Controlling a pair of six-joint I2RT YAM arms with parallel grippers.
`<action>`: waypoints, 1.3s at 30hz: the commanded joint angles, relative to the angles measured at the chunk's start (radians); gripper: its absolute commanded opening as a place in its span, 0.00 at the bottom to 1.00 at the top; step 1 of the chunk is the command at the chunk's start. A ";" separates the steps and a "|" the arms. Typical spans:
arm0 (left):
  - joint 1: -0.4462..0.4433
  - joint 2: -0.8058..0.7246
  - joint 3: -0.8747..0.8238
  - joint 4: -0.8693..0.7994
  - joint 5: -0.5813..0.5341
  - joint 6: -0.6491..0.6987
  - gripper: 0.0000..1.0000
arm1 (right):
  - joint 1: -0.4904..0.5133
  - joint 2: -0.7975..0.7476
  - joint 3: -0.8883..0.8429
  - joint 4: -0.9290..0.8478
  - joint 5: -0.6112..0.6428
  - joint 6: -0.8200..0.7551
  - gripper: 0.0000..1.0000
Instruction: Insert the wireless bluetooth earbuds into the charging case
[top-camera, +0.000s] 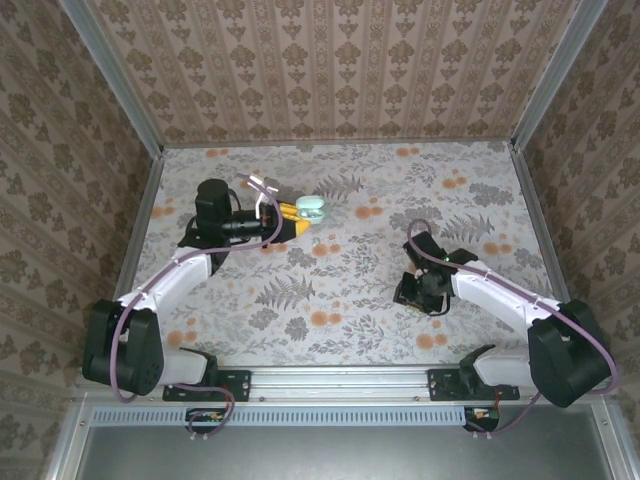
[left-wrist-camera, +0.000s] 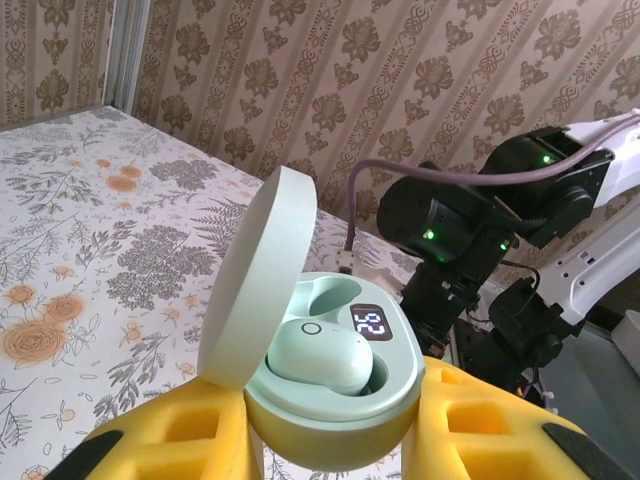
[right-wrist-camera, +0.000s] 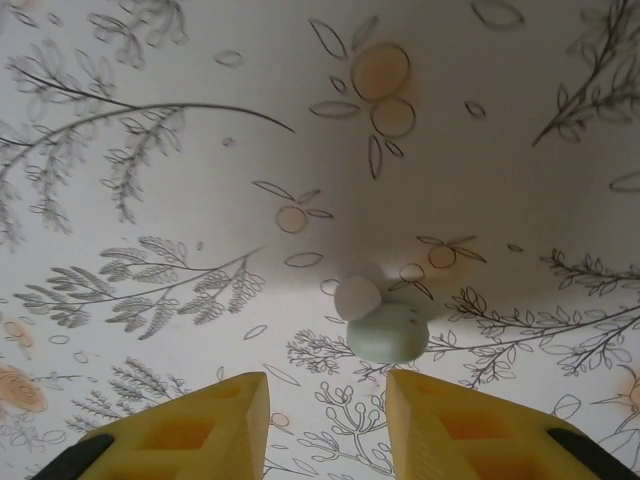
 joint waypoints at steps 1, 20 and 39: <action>0.004 -0.024 0.027 -0.006 0.007 0.025 0.02 | 0.016 -0.016 -0.016 0.055 -0.024 0.057 0.36; 0.005 -0.028 0.035 -0.010 -0.002 0.028 0.02 | 0.031 0.027 -0.032 0.045 0.014 0.056 0.46; 0.009 -0.040 0.028 -0.029 -0.004 0.042 0.03 | 0.012 0.161 0.148 0.032 0.046 -0.052 0.46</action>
